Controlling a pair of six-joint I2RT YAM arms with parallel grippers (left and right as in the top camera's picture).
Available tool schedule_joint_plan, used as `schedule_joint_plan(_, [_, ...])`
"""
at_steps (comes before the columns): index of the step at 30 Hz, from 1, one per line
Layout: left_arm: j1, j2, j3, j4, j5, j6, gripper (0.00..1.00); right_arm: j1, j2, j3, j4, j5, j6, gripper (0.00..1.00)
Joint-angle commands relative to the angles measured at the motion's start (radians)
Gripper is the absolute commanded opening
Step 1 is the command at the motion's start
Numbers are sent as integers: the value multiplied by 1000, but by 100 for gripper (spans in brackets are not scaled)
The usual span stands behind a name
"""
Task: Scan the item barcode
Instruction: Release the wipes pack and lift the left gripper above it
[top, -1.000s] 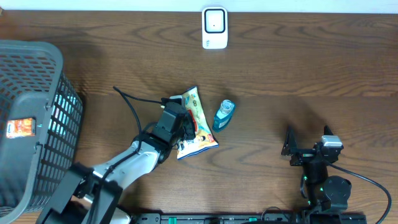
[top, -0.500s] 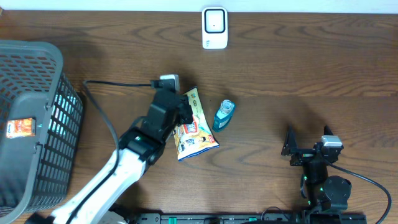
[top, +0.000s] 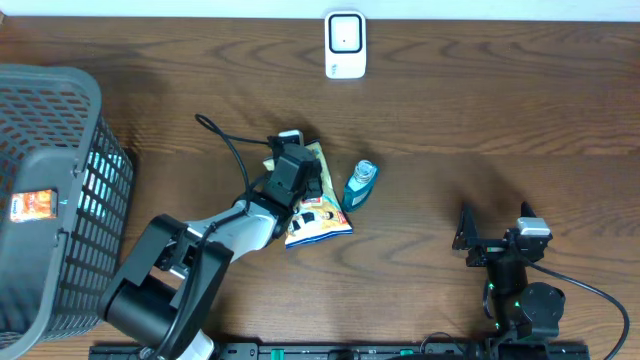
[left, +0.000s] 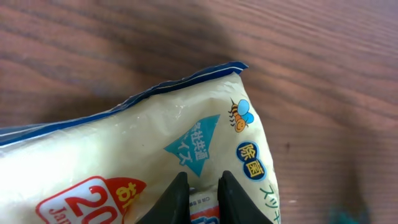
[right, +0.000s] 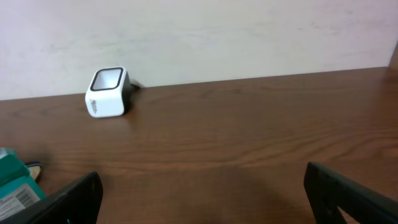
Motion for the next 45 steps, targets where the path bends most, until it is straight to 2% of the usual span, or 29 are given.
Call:
schedule_joint_plan(1, [1, 10, -8, 11, -39, 16, 26, 9, -3, -2, -3, 3, -13, 99])
schedule_joint_plan(7, [1, -189, -2, -21, -39, 18, 29, 9, -2, -2, -3, 3, -13, 99])
schedule_joint_plan(9, [1, -290, -2, -87, -39, 17, 38, 9, -2, -2, -3, 3, -13, 99])
schedule_joint_plan(11, [1, -377, -2, -200, -38, 0, 42, 9, -2, -2, -3, 3, -13, 99])
schedule_joint_plan(15, [0, -440, -2, -409, -31, -144, 41, 9, -2, -2, -3, 3, -13, 99])
schedule_joint_plan(18, [1, -414, -2, -472, 44, -206, 40, 9, -2, -2, -3, 3, -13, 99])
schedule_joint_plan(21, [0, -351, -2, -442, 198, -208, 26, 9, -2, -2, -3, 3, -13, 99])
schedule_joint_plan(24, [-2, -274, -2, -412, 281, -232, 9, 9, -2, -2, -3, 3, -13, 99])
schedule_joint_plan(26, [-2, -209, -2, -420, 300, -306, 8, 9, -2, -2, -3, 3, -13, 99])
schedule_joint_plan(30, [-2, -74, -2, -484, 364, -529, 7, 9, -2, -2, -3, 3, -13, 99])
schedule_joint_plan(32, [-2, -13, -2, -492, 377, -575, 8, 9, -2, -2, -3, 3, -13, 99])
schedule_joint_plan(35, [-2, 35, -2, -491, 378, -572, 8, 9, -2, -2, -3, 3, -13, 99])
schedule_joint_plan(38, [-2, 13, -2, -468, 396, -507, 7, 9, -2, -2, -3, 3, -13, 99])
schedule_joint_plan(42, [-2, -98, -1, -458, 394, -425, 7, 9, -2, -2, -3, 3, -13, 99])
schedule_joint_plan(45, [-2, -233, -1, -466, 327, -365, 8, 9, -2, -2, -3, 3, -13, 99])
